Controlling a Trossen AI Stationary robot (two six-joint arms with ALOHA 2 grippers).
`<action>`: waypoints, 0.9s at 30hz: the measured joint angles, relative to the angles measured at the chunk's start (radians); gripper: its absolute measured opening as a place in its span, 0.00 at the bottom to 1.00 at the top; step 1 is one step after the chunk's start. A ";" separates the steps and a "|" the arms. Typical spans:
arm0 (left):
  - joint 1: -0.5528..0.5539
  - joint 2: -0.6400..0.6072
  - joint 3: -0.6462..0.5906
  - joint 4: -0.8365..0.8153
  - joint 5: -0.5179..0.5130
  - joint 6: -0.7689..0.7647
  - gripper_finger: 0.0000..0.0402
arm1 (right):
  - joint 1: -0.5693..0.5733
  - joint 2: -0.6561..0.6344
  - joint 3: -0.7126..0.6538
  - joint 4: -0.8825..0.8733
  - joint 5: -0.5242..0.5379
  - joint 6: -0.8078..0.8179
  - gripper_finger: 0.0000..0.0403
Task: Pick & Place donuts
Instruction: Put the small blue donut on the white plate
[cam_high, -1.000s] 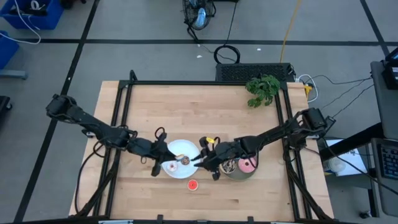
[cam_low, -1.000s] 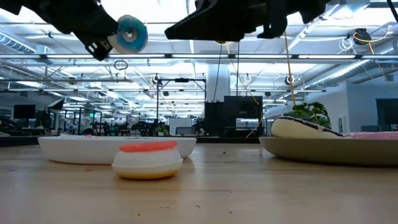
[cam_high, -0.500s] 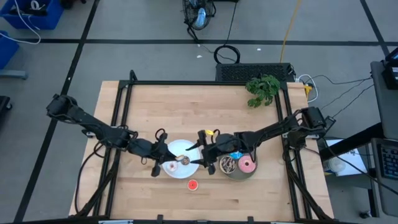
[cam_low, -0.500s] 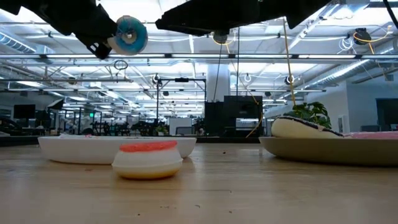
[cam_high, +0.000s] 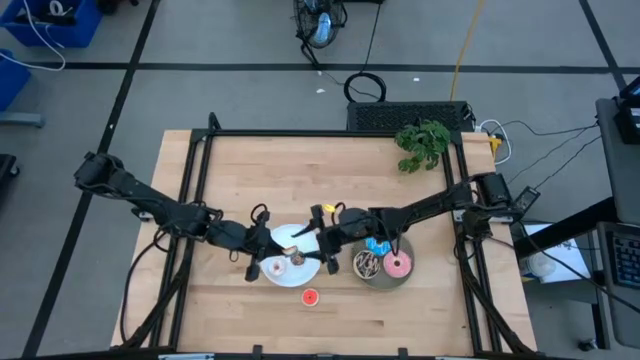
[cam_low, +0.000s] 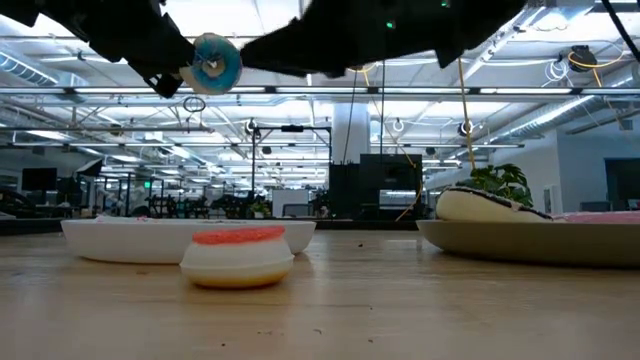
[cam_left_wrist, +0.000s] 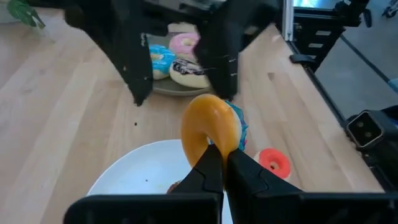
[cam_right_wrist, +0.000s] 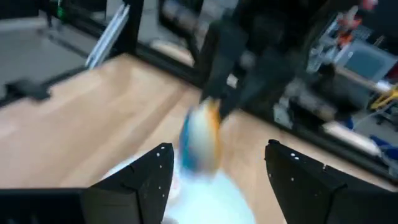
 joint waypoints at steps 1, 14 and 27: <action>0.004 0.003 0.000 0.001 0.000 0.000 0.01 | -0.003 0.013 0.013 0.016 -0.003 0.002 0.59; 0.018 0.044 0.000 0.011 0.008 0.011 0.01 | -0.032 0.057 0.071 -0.029 -0.074 0.024 0.54; 0.025 0.055 0.000 0.014 0.016 0.016 0.02 | -0.040 0.079 0.087 -0.088 -0.091 0.029 0.33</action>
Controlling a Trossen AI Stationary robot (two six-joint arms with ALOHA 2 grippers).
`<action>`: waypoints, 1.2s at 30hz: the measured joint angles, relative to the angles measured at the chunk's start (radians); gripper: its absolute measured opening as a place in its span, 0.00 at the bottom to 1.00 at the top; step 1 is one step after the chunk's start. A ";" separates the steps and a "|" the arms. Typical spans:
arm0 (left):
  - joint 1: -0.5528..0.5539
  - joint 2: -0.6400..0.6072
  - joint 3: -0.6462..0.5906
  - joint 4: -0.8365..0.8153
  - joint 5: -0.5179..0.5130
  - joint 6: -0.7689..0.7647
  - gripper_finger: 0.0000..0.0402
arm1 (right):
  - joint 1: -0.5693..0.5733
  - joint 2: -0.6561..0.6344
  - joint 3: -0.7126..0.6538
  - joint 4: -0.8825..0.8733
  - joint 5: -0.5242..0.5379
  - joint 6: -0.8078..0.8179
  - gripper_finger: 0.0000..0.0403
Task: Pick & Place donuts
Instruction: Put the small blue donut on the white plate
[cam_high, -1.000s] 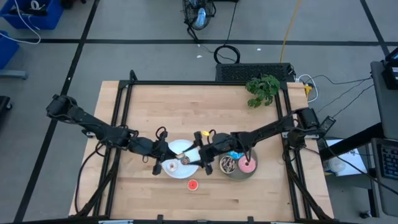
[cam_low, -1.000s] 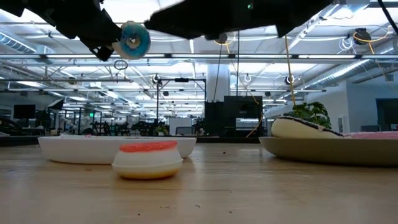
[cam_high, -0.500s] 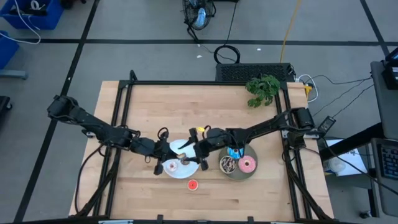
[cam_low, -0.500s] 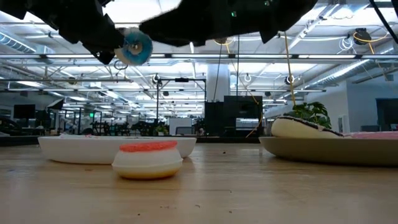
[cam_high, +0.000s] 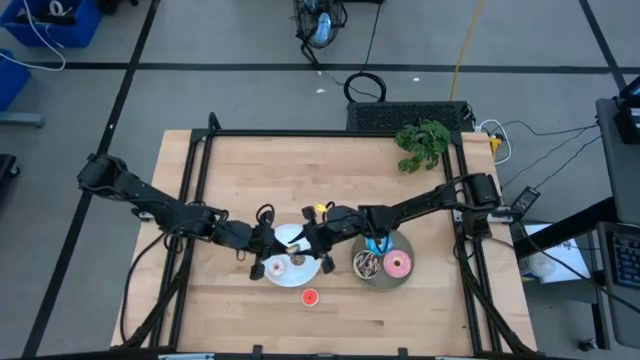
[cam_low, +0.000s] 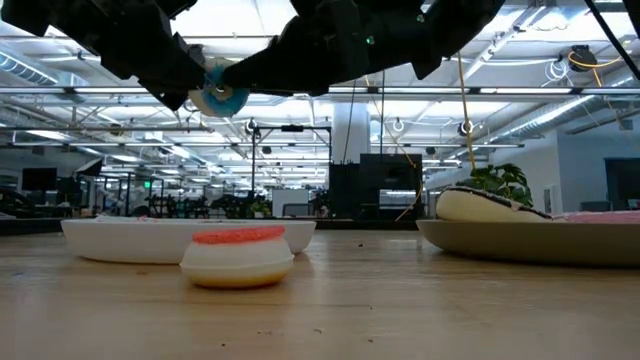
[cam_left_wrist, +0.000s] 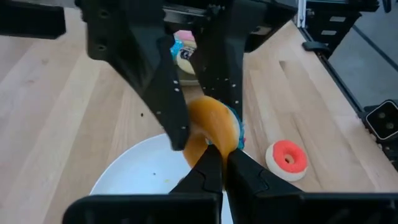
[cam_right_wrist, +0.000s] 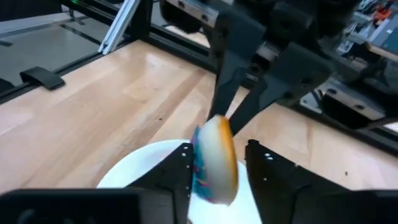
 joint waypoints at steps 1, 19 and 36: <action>0.000 0.000 0.000 0.001 0.000 0.001 0.01 | 0.000 0.000 0.000 -0.009 0.000 0.002 0.30; -0.017 -0.005 0.000 -0.005 -0.007 0.081 0.17 | 0.008 -0.006 0.000 -0.040 0.000 0.058 0.01; -0.183 -0.061 0.000 -0.246 -0.119 -0.055 0.51 | 0.016 -0.007 -0.002 -0.108 0.068 0.514 0.01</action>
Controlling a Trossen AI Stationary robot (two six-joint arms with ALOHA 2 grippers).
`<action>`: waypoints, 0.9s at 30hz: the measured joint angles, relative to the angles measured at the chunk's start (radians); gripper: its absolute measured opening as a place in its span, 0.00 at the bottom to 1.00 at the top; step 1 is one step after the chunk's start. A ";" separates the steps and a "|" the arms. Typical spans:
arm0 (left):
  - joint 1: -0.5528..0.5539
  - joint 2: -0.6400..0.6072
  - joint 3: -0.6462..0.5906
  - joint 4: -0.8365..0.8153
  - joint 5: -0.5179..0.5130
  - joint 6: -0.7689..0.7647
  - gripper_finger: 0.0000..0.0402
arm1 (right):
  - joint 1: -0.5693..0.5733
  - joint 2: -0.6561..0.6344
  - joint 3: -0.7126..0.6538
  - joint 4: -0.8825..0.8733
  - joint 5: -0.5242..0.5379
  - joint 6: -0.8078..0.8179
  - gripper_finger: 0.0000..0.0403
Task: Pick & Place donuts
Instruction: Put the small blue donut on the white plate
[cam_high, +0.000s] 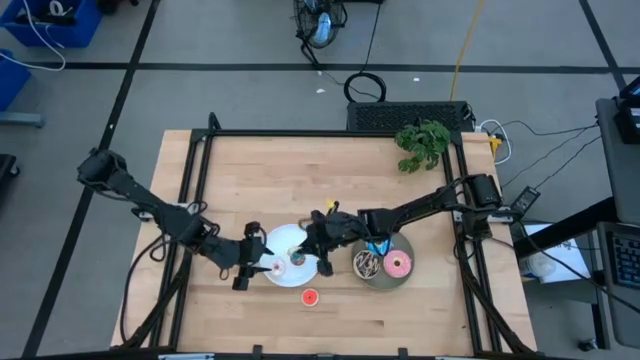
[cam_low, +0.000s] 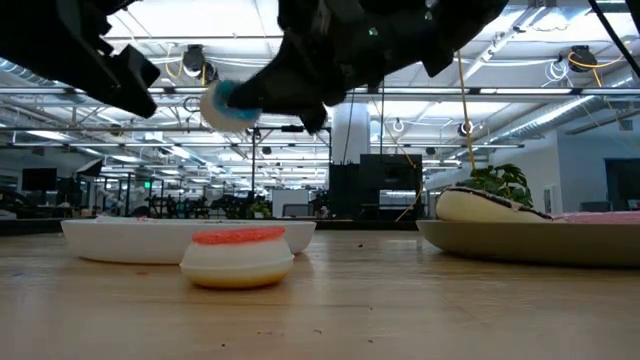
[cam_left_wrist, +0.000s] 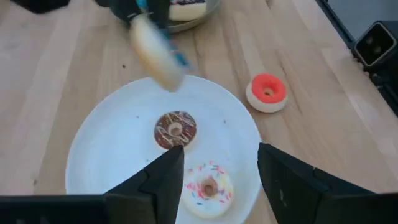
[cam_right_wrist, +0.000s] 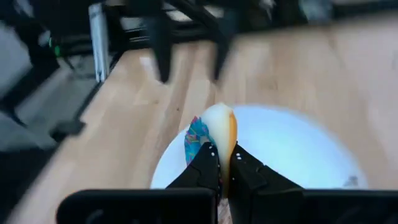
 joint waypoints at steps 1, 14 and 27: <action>-0.012 0.000 0.000 -0.003 -0.006 -0.011 0.50 | -0.012 0.000 0.000 -0.017 -0.025 0.083 0.01; -0.101 0.000 0.000 -0.006 -0.108 -0.019 0.34 | -0.181 0.005 0.000 -0.132 -0.359 0.514 0.00; -0.103 0.000 0.000 -0.025 -0.178 0.041 0.33 | -0.203 0.081 0.034 -0.176 -0.333 0.516 0.00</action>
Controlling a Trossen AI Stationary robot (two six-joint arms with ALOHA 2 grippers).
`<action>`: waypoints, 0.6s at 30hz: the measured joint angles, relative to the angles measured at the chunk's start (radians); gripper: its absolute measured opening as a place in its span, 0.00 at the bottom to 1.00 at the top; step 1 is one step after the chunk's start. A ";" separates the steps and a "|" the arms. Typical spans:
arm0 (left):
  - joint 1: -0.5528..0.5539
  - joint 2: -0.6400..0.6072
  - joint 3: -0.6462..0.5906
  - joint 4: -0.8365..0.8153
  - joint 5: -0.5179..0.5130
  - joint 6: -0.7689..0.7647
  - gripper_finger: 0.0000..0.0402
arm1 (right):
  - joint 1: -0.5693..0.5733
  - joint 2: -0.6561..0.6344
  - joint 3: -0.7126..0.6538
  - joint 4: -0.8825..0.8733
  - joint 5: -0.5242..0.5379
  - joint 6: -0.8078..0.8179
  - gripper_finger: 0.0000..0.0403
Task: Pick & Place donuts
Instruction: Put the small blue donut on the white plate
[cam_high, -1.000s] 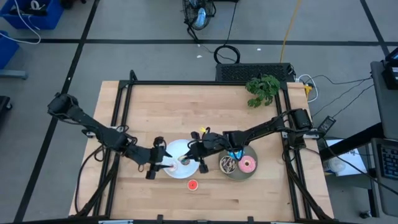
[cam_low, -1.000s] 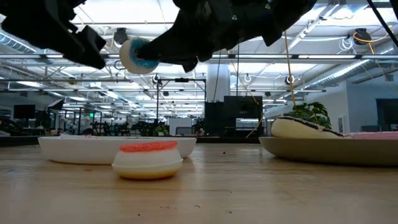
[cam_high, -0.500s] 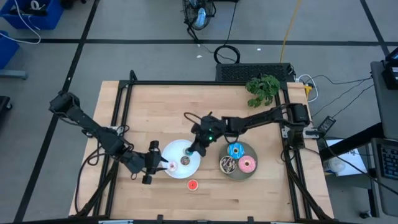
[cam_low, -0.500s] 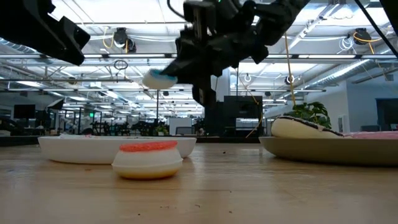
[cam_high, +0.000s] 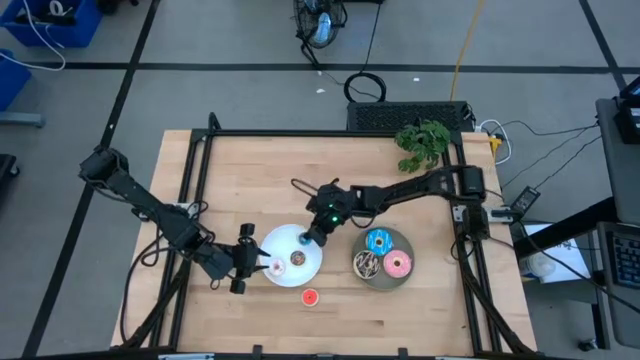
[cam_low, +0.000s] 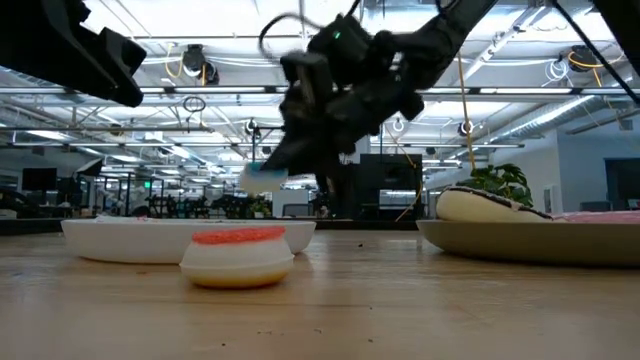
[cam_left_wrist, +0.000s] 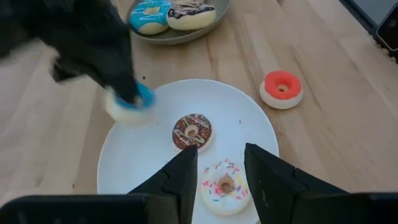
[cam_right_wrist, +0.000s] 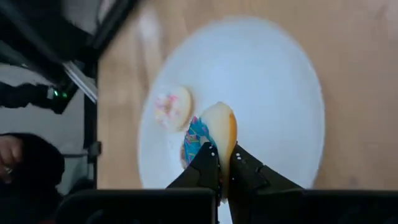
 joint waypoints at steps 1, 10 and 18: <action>0.001 0.000 0.000 0.001 0.000 0.002 0.33 | 0.002 0.026 0.018 -0.011 -0.021 0.006 0.00; 0.035 0.001 0.000 0.004 -0.001 -0.002 0.33 | 0.005 0.142 0.119 -0.060 -0.024 0.021 0.01; 0.038 0.001 0.000 -0.008 0.000 0.014 0.33 | -0.004 0.151 0.125 -0.082 -0.014 0.001 0.06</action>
